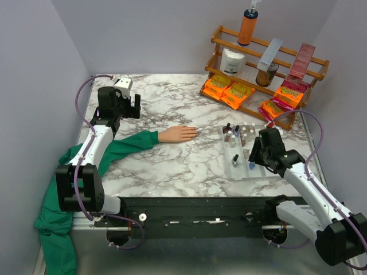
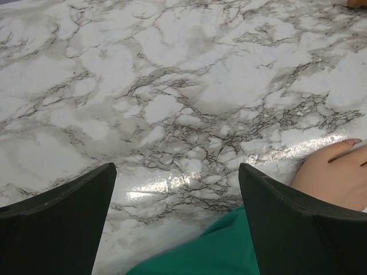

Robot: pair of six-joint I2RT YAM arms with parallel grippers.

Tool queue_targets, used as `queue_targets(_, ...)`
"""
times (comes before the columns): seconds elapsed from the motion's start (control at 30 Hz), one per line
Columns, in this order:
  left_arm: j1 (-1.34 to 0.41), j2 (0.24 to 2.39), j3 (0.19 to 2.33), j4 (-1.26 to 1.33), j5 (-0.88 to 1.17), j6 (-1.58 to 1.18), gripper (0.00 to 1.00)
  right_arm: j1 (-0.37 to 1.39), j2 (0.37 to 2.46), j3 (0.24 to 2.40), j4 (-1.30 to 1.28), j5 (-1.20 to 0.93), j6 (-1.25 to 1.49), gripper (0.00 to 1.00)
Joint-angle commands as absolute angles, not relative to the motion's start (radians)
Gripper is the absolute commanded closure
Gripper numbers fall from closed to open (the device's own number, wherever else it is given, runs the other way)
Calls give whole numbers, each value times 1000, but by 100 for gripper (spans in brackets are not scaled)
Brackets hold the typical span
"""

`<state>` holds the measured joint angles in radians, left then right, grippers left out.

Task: Paint the nails

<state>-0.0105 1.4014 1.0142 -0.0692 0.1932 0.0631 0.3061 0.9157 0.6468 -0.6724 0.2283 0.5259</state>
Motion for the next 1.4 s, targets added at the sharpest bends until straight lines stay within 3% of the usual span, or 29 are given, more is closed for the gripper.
queue_targets(0.0,-9,1413,1054,-115,181,83,2,313,943,637,-620,249,508,49)
queue_targets(0.2,-9,1411,1063,-130,181,84,2,313,956,632,-609,259,506,55)
queue_targets(0.63,-8,1399,1085,-155,235,84,3,313,943,604,-620,259,529,56)
queue_targets(0.87,-9,1399,1085,-164,252,84,3,313,936,603,-601,264,520,72)
queue_targets(0.93,-9,1399,1085,-169,281,92,4,313,933,606,-601,262,515,81)
queue_targets(1.17,-9,1399,1088,-227,437,133,11,313,905,627,-614,212,488,92)
queue_targets(1.2,-9,1401,1089,-236,463,141,12,313,897,635,-620,204,480,98)
queue_targets(1.37,-55,1399,1097,-276,505,175,15,313,890,657,-637,175,468,99)
